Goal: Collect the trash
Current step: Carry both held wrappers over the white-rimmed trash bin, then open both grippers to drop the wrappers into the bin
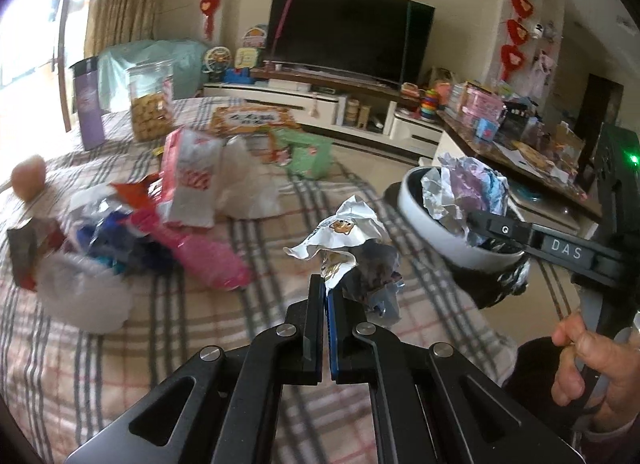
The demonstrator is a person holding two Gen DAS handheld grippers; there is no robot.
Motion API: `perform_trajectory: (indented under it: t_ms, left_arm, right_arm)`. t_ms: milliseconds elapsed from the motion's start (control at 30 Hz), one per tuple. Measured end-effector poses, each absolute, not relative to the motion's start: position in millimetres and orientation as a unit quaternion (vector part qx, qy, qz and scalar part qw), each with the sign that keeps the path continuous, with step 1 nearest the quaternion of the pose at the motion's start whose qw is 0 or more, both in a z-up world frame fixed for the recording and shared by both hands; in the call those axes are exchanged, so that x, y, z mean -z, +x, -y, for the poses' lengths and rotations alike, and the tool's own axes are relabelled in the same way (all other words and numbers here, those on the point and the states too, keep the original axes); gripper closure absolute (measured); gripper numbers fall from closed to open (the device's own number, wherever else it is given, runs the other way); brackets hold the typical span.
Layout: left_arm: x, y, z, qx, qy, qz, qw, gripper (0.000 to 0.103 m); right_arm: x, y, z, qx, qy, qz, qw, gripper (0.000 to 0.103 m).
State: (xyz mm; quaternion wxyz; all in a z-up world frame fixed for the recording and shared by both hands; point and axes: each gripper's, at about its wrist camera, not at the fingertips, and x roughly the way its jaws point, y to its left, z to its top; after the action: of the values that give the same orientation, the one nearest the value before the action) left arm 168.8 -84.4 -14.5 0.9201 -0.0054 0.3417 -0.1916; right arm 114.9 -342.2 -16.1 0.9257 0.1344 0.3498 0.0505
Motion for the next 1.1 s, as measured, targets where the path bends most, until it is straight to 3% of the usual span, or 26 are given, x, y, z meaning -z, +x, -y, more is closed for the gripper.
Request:
perform_trajectory:
  t_ms: [1100]
  left_arm:
    - [20, 259, 223, 0.258, 0.047, -0.334, 0.905, 0.102]
  right_arm:
    - [25, 107, 448, 0.042, 0.178, -0.350, 0.919, 0.083]
